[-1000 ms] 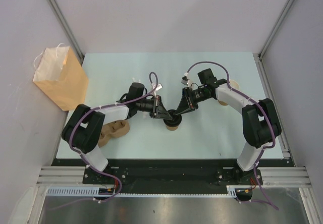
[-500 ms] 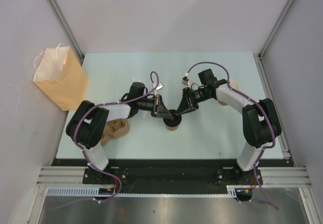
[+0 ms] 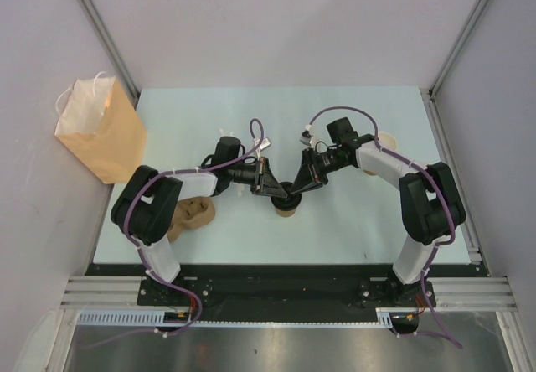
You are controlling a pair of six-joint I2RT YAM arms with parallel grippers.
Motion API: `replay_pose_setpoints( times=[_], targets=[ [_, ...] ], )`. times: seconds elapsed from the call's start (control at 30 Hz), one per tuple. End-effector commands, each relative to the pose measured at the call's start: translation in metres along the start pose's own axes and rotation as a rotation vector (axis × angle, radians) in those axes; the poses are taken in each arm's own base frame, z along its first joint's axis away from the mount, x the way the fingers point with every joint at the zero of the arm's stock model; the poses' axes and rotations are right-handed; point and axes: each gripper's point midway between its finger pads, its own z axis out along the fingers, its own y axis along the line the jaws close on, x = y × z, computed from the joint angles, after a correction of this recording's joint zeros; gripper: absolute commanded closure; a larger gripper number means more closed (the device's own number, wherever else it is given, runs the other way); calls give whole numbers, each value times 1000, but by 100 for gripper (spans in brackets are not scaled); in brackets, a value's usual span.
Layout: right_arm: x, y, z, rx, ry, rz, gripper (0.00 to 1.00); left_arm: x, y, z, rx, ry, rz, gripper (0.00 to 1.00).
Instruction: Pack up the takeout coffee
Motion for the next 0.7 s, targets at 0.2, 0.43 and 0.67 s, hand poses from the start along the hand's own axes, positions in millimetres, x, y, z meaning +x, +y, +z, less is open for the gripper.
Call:
replay_pose_setpoints(
  times=[0.2, 0.43, 0.67],
  targets=[
    [-5, -14, 10, -15, 11, 51, 83, 10, 38, 4, -104, 0, -31, 100],
    [-4, -41, 11, 70, 7, 112, 100, 12, 40, 4, -104, 7, -31, 100],
    [1, -78, 14, 174, 19, 181, 100, 10, 41, 6, -100, 4, -34, 100]
  ],
)
